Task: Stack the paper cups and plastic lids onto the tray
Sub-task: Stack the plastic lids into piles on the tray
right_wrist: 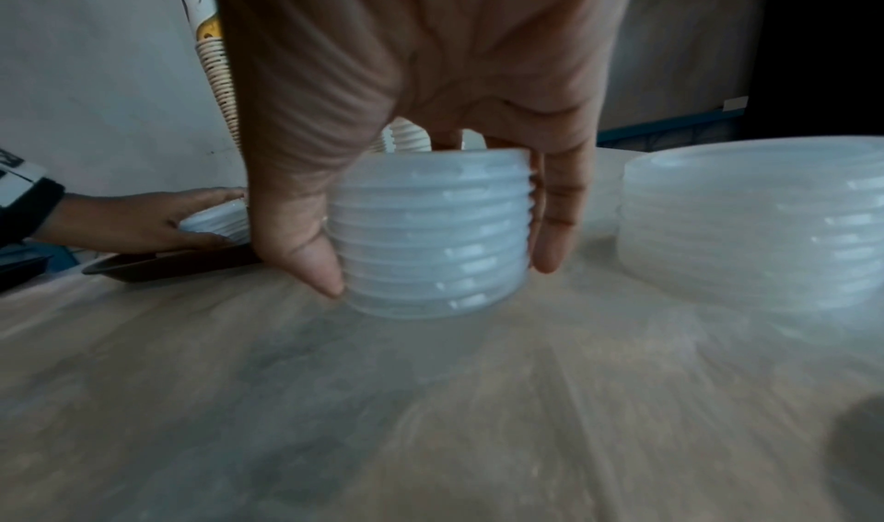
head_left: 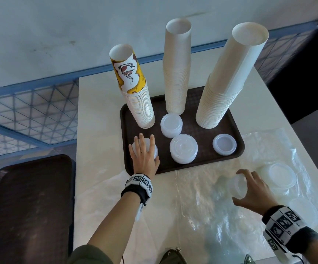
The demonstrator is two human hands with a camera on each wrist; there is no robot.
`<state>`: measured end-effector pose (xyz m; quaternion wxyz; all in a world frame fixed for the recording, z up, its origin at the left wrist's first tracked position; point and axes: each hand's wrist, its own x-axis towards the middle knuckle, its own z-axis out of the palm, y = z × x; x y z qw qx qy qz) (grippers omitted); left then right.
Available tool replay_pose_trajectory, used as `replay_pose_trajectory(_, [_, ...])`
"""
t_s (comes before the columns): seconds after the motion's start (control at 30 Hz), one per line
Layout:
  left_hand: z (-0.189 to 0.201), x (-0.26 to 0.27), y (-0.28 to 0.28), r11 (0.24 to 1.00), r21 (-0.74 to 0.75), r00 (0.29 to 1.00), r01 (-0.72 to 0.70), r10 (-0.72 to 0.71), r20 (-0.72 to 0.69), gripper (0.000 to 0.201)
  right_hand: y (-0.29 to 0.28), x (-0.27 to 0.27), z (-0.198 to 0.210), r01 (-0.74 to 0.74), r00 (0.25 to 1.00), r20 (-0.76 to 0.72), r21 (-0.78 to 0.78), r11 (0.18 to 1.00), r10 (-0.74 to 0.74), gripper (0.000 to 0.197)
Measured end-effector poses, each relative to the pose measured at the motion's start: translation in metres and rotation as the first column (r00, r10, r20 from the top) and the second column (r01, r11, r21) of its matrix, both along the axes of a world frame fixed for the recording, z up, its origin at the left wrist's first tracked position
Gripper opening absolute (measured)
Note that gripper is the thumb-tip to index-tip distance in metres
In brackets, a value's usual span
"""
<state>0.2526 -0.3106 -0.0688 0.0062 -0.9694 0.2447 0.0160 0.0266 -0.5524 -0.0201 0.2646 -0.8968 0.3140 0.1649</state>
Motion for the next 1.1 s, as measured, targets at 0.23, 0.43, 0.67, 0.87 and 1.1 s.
replay_pose_trajectory(0.23, [0.000,0.001,0.003,0.999,-0.050,0.999,-0.010,0.007,-0.053,0.091,-0.007,0.022,0.021,0.043,0.997,0.070,-0.002,0.999,-0.043,0.077])
replay_pose_trajectory(0.43, [-0.003,0.000,0.002,0.994,-0.100,0.995,-0.041,0.031,-0.096,0.099,-0.028,0.075,0.026,0.154,0.978,0.145,-0.005,0.988,-0.152,0.079])
replay_pose_trajectory(0.67, [-0.002,0.001,-0.001,0.989,-0.102,0.984,-0.106,0.090,-0.154,0.095,-0.037,0.126,0.013,0.095,0.994,0.063,-0.080,0.992,-0.090,0.080])
replay_pose_trajectory(0.87, [-0.001,-0.001,-0.002,0.989,-0.102,0.986,-0.107,0.092,-0.143,0.094,-0.039,0.133,0.002,0.060,0.998,-0.005,-0.109,0.992,-0.061,0.083])
replay_pose_trajectory(1.1, [0.004,-0.001,-0.002,0.988,-0.117,0.989,-0.101,0.087,-0.120,0.099,-0.034,0.135,0.000,0.043,0.999,-0.019,-0.094,0.995,-0.045,0.087])
